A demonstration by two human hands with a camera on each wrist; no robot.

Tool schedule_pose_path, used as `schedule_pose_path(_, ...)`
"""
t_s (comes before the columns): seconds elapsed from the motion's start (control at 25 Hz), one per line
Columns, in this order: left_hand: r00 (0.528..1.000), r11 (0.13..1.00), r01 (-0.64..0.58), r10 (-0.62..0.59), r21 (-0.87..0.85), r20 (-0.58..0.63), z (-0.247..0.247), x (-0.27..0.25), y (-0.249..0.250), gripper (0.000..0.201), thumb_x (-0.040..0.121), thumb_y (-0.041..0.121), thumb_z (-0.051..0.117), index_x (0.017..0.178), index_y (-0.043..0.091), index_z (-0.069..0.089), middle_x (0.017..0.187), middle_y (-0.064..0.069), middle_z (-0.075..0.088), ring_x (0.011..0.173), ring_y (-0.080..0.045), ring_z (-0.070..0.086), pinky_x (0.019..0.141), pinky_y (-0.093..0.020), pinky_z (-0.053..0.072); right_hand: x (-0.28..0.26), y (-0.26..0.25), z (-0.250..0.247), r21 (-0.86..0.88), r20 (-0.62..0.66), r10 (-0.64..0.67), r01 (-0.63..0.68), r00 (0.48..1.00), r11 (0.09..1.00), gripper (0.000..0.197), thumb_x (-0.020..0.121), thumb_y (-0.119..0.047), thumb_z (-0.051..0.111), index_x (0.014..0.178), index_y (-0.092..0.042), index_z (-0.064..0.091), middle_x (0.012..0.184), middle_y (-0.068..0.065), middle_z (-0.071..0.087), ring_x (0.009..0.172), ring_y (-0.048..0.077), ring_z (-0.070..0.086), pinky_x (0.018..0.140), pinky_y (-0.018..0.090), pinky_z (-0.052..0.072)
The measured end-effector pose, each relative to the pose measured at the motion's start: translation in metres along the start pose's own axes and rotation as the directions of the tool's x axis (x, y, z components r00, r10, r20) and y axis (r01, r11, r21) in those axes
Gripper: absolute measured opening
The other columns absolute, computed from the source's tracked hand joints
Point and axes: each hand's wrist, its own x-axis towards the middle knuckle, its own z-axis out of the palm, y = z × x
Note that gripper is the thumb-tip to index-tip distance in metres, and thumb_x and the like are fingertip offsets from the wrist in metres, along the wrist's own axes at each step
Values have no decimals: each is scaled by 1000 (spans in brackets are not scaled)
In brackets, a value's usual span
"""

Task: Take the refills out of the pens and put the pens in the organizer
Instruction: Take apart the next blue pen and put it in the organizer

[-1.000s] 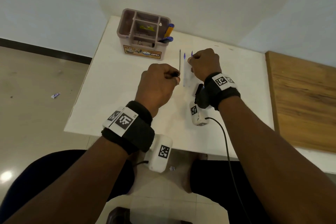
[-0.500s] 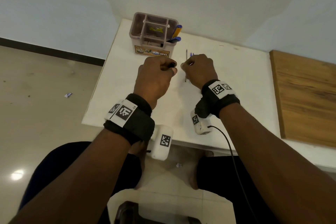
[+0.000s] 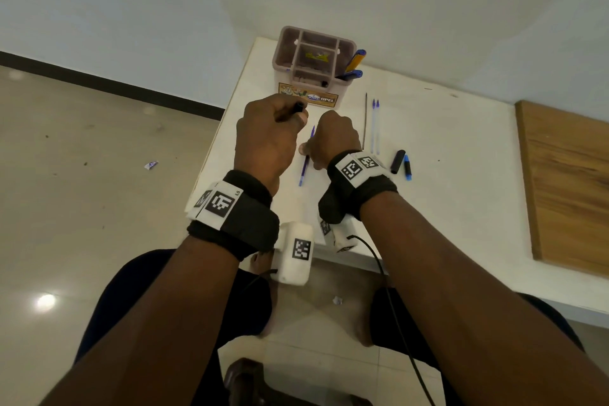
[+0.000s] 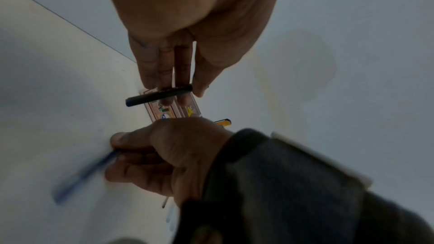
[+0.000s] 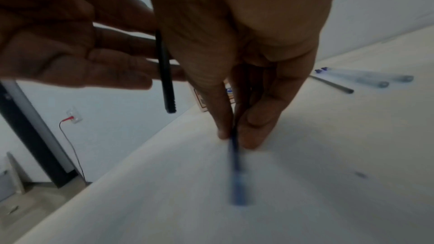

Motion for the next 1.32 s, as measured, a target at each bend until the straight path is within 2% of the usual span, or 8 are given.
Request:
schedule_pose_path(0.12, 1000, 1000, 17, -17, -10, 19, 6, 5, 0, 29, 96, 17, 68, 125, 16, 72, 120, -2, 75, 110, -19, 70, 106, -43, 53, 6, -7, -7, -17, 26, -4, 4, 1000, 1000, 37, 92, -20, 74, 121, -5, 56, 123, 14, 66, 111, 33, 68, 92, 37, 56)
schedule_pose_path(0.32, 999, 999, 38, -37, -28, 35, 18, 11, 2, 29, 96, 20, 68, 124, 19, 72, 119, 1, 75, 109, -18, 70, 104, -44, 55, 2, 0, -8, 27, 66, -18, 17, 998, 1000, 36, 92, -34, 74, 111, -8, 58, 103, 10, 65, 95, 27, 65, 83, 36, 53)
schedule_pose_path(0.44, 997, 999, 38, -37, -14, 68, 28, 8, 4, 29, 96, 21, 68, 125, 19, 71, 120, 1, 74, 109, -18, 69, 106, -40, 52, -4, 35, -15, 177, 58, 98, -106, 994, 979, 45, 89, -48, 73, 95, -6, 59, 88, 10, 68, 85, 27, 70, 70, 33, 54)
schedule_pose_path(0.56, 983, 999, 45, -42, -15, 181, 45, -1, 6, 28, 95, 20, 69, 123, 19, 71, 116, -2, 75, 104, -18, 72, 104, -40, 54, -21, 77, -38, 392, -67, 123, -87, 990, 916, 44, 92, -38, 63, 86, 5, 69, 79, 19, 75, 71, 29, 74, 77, 44, 62)
schedule_pose_path(0.68, 945, 999, 34, -39, 21, 324, 64, -13, 6, 27, 95, 19, 69, 122, 18, 72, 109, -2, 77, 97, -15, 75, 102, -38, 55, -44, 106, -56, 647, -195, 217, -40, 956, 761, 28, 94, -25, 61, 76, -5, 65, 72, 10, 74, 56, 21, 67, 66, 38, 60)
schedule_pose_path(0.8, 894, 998, 26, -51, 63, 446, 86, -25, 6, 26, 94, 16, 69, 119, 15, 73, 105, -3, 78, 94, -16, 76, 99, -35, 56, -53, 128, -65, 806, -268, 299, 43, 916, 591, 17, 89, -17, 62, 82, -2, 66, 71, 9, 75, 54, 20, 66, 59, 35, 57)
schedule_pose_path(1.08, 862, 994, 26, -78, 111, 500, 130, -28, 9, 24, 95, 15, 67, 118, 15, 74, 101, -1, 78, 92, -16, 76, 86, -23, 55, -44, 165, -88, 789, -461, 337, 206, 821, 578, 23, 85, -21, 64, 94, 0, 66, 76, 10, 76, 57, 15, 71, 69, 43, 63)
schedule_pose_path(1.32, 863, 992, 22, -83, 127, 499, 148, -29, 7, 21, 95, 15, 68, 115, 17, 75, 95, 4, 79, 86, -12, 77, 67, -5, 49, -44, 181, -83, 812, -400, 273, 201, 875, 547, 23, 86, -18, 65, 98, 2, 64, 81, 13, 76, 63, 21, 74, 69, 43, 64)
